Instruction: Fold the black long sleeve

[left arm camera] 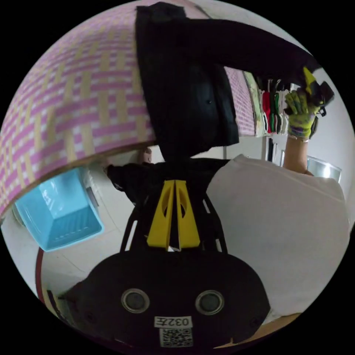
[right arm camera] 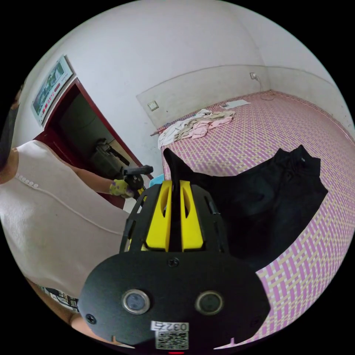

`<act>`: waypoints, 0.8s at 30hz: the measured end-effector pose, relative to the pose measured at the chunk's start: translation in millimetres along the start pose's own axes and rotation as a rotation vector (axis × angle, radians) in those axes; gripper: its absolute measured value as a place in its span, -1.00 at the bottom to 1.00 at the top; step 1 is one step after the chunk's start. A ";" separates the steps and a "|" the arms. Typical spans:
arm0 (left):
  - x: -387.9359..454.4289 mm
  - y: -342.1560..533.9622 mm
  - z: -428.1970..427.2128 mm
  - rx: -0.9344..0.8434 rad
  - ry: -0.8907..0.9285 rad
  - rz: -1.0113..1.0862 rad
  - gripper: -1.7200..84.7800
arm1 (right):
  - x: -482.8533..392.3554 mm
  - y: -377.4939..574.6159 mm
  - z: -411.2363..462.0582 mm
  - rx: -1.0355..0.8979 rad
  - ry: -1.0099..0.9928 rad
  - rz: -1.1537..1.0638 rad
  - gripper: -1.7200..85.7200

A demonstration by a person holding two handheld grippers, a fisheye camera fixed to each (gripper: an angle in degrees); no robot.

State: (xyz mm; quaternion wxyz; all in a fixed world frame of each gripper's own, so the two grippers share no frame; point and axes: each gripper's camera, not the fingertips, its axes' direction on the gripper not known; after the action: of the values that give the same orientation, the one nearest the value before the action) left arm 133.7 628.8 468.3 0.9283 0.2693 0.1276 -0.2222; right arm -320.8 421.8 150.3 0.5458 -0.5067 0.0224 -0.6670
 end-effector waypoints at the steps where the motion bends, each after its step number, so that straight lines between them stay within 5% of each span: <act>1: -16.2 5.5 20.4 -0.038 0.034 -0.020 -0.99 | 1.6 2.7 1.2 0.000 -0.010 0.003 -0.87; 3: -33.9 17.7 46.7 -0.102 0.000 -0.046 -0.98 | 1.4 6.5 2.2 -0.001 -0.016 -0.003 -0.87; 6: -36.0 38.9 42.9 0.028 0.009 0.007 -0.98 | 0.9 13.2 3.8 -0.010 -0.022 -0.006 -0.87; 10: -19.6 31.3 29.7 0.197 -0.263 0.196 -0.97 | 0.7 22.7 7.5 -0.020 -0.043 0.000 -0.87; 16: 13.9 -7.5 81.4 -0.009 -0.494 0.547 -0.87 | -8.2 31.2 11.7 -0.045 -0.052 -0.014 -0.87; 20: 9.0 -17.6 101.7 -0.062 -0.514 0.619 -0.96 | -16.8 35.7 13.9 -0.054 -0.054 -0.022 -0.87; 24: -16.1 2.2 100.9 -0.022 -0.399 0.457 -0.98 | -26.5 41.0 13.0 -0.059 -0.048 -0.033 -0.87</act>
State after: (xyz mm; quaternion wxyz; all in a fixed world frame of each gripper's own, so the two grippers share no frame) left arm 132.6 579.8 558.0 0.9638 0.2321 -0.1188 -0.0548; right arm -285.7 431.9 115.5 0.5201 -0.5386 0.0205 -0.6626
